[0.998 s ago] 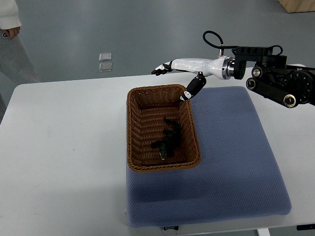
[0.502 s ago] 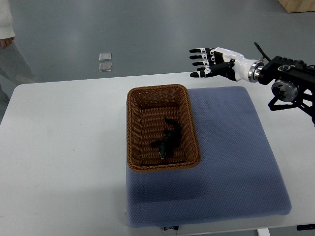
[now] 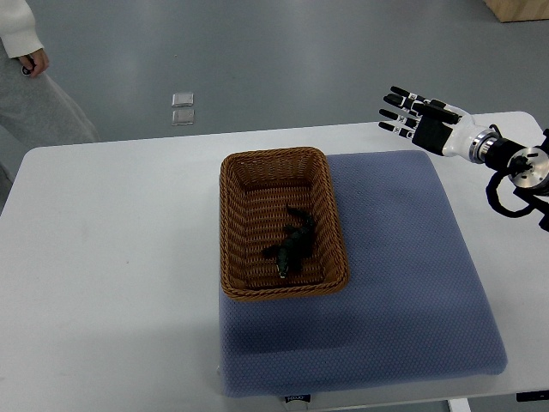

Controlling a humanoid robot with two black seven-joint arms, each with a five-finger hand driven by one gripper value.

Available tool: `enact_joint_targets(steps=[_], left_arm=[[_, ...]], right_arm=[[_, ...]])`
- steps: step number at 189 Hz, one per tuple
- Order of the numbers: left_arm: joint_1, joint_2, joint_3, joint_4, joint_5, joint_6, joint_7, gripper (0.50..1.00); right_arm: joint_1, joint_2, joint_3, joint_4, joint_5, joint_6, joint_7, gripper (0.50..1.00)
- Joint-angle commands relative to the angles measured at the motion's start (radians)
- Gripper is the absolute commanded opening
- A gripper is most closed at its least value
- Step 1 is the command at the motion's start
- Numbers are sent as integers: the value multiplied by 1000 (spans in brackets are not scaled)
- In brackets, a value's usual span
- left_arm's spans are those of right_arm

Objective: Place crocodile in brown basket with right hand

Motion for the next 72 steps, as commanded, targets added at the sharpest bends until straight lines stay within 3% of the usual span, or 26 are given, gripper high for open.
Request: enact_joint_targets(steps=[1, 72], left_arm=[[0, 0, 0, 0, 0, 1, 0, 1000], [0, 0, 0, 0, 0, 1, 0, 1000]], right_arm=[[-14, 12, 11, -6, 13, -4, 4, 917], [-21, 10, 11, -5, 10, 9, 11, 932]])
